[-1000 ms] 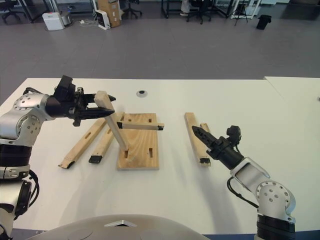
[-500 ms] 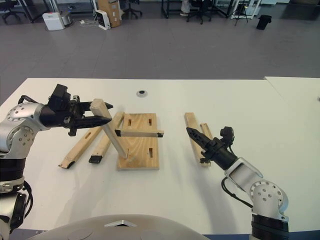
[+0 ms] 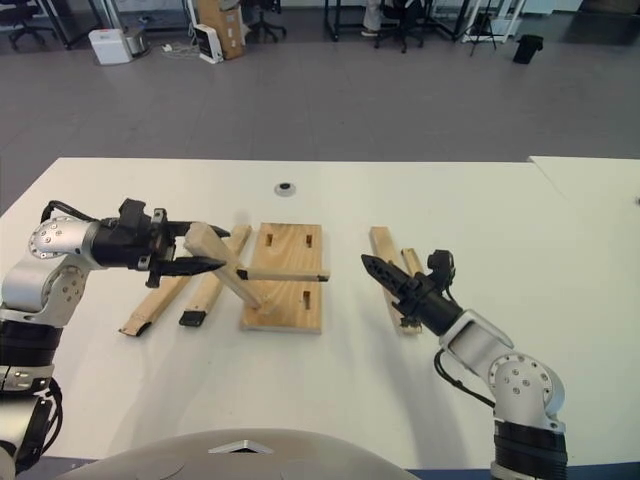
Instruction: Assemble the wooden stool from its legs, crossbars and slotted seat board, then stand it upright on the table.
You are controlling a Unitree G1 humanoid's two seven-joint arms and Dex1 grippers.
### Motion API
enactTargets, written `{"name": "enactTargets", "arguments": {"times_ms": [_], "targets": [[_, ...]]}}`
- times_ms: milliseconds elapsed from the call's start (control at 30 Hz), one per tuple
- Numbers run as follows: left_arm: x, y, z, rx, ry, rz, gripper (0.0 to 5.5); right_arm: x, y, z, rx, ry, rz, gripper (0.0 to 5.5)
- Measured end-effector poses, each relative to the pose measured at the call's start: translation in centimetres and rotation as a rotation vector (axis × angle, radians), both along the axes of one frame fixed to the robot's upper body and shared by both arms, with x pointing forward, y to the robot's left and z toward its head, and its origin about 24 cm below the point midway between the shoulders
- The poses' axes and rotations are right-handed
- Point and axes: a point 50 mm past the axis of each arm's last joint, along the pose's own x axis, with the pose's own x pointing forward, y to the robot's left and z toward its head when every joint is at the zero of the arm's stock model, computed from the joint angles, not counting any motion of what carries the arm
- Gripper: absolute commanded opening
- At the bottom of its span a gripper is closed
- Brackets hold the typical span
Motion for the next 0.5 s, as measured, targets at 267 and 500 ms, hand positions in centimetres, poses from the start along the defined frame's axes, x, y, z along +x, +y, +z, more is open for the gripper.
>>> {"name": "enactTargets", "arguments": {"times_ms": [267,500], "targets": [[-0.1,0.1,-0.2,0.006,-0.016,-0.004,2.06,0.1,0.2,0.0,-0.015,-0.003,0.009,3.44],[0.5,-0.4,1.0,0.126,0.035,-0.031,2.06,0.1,0.4,0.0,-0.015,-0.001,0.017,3.44]]}}
